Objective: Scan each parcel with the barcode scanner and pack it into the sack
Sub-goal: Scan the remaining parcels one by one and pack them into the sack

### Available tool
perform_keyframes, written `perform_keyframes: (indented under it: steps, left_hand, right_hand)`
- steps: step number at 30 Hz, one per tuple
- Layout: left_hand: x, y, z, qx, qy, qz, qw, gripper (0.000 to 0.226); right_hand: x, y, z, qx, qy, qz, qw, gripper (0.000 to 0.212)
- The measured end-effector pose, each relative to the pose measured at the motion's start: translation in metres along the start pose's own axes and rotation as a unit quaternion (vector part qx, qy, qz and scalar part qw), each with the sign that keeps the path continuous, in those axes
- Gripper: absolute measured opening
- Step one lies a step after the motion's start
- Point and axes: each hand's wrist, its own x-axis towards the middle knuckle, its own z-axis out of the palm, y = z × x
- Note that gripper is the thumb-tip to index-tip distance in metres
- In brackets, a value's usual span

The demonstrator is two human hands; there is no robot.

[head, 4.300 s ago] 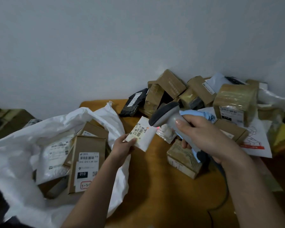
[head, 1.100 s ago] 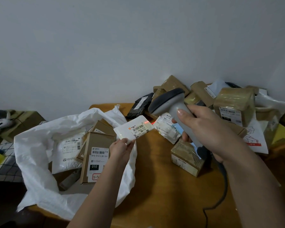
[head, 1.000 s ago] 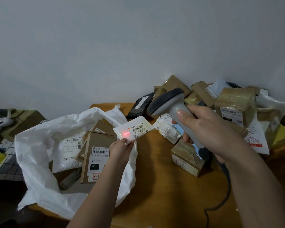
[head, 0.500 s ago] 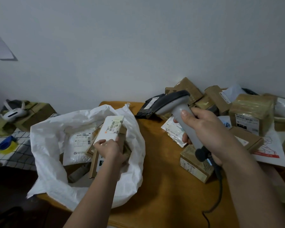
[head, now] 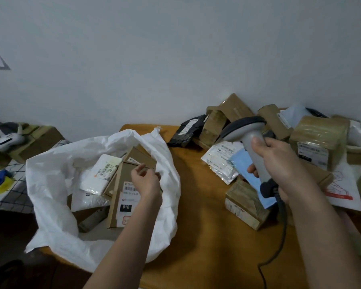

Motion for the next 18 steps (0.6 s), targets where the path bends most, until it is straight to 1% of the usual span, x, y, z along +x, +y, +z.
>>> perform_keyframes:
  steps: [2,4,6,8,12,14,15,16,18]
  left_hand:
    - [-0.01,-0.012,0.021,0.045,-0.058,-0.033,0.997,0.026]
    - [-0.02,-0.027,0.045,0.118,-0.127,-0.078,0.982,0.021]
    - [-0.031,-0.043,0.069,0.183,-0.199,-0.12,0.955,0.013]
    - [-0.041,-0.06,0.091,0.219,-0.262,-0.154,0.927,0.01]
    - [-0.056,-0.089,0.133,0.28,-0.348,-0.172,0.878,0.009]
    - [-0.065,-0.095,0.154,0.29,-0.383,-0.156,0.863,0.017]
    - [-0.07,-0.097,0.167,0.302,-0.404,-0.125,0.855,0.026]
    - [-0.076,-0.097,0.179,0.315,-0.429,-0.079,0.843,0.036]
    - [-0.089,-0.093,0.206,0.335,-0.49,0.028,0.805,0.064]
  right_hand:
    - [0.008,0.007,-0.013,0.016,0.03,0.011,0.999,0.024]
    - [0.014,0.016,-0.027,0.023,0.052,0.02,0.998,0.026]
    - [0.02,0.023,-0.041,0.032,0.066,0.024,0.997,0.025]
    - [0.026,0.028,-0.054,0.034,0.076,0.025,0.996,0.027]
    - [0.039,0.034,-0.082,0.036,0.086,0.022,0.995,0.032]
    - [0.045,0.034,-0.094,0.053,0.112,0.015,0.992,0.033]
    - [0.051,0.034,-0.101,0.071,0.135,0.011,0.988,0.033]
    - [0.057,0.034,-0.108,0.09,0.162,0.006,0.983,0.033]
    - [0.068,0.037,-0.121,0.124,0.209,-0.003,0.97,0.031]
